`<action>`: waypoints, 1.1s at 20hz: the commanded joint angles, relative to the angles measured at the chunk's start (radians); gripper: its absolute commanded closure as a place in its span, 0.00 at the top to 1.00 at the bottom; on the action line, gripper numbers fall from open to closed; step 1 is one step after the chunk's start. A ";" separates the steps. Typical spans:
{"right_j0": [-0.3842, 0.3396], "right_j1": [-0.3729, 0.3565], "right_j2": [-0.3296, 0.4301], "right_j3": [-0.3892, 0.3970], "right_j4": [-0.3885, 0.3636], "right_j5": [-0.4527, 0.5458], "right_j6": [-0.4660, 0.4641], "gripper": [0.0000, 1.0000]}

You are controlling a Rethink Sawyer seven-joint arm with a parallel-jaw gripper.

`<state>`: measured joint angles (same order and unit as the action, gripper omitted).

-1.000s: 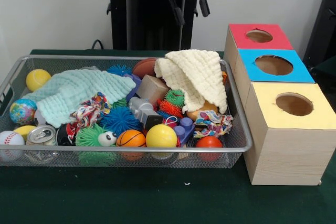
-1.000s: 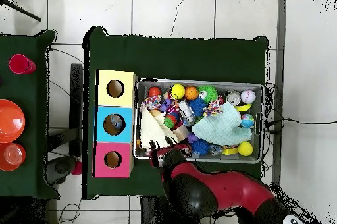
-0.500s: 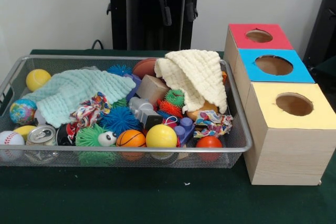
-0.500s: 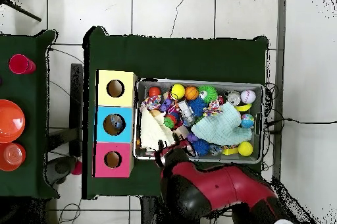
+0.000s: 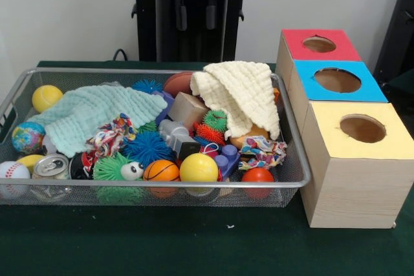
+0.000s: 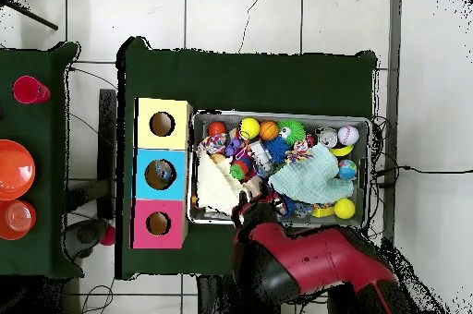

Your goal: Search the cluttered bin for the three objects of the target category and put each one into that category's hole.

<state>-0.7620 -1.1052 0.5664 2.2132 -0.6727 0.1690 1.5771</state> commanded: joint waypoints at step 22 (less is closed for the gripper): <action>-0.031 0.157 -0.317 -0.123 -0.085 -0.070 0.154 1.00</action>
<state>-0.8305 -1.0731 0.3838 2.1798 -0.6731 0.1641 1.5771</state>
